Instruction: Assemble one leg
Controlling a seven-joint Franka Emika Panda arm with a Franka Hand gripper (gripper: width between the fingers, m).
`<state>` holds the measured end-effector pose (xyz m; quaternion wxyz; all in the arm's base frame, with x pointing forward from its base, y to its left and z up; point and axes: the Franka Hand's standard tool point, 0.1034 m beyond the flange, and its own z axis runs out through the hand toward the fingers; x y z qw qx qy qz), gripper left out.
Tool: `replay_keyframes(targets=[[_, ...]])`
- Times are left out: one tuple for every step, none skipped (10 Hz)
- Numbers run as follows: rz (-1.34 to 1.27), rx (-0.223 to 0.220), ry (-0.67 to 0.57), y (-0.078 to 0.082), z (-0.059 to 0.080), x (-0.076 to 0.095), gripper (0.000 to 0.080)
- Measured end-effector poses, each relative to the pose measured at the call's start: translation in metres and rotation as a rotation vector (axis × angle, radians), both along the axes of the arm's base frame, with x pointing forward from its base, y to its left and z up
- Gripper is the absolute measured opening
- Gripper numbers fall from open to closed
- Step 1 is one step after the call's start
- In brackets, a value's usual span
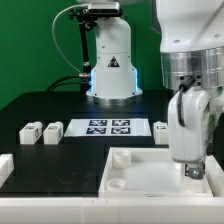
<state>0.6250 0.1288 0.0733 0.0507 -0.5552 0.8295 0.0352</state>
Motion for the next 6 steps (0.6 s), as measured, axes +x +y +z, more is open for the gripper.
replay_keyframes(targets=[[0.014, 0.014, -0.016, 0.012, 0.017, 0.0, 0.0644], [0.02, 0.029, -0.039, 0.019, 0.036, 0.005, 0.0644], [0.022, 0.036, -0.053, 0.019, 0.044, 0.008, 0.0648], [0.023, 0.032, -0.047, 0.019, 0.039, 0.006, 0.0649], [0.023, 0.031, -0.045, 0.019, 0.037, 0.006, 0.0649], [0.023, 0.031, -0.045, 0.019, 0.037, 0.006, 0.0649]])
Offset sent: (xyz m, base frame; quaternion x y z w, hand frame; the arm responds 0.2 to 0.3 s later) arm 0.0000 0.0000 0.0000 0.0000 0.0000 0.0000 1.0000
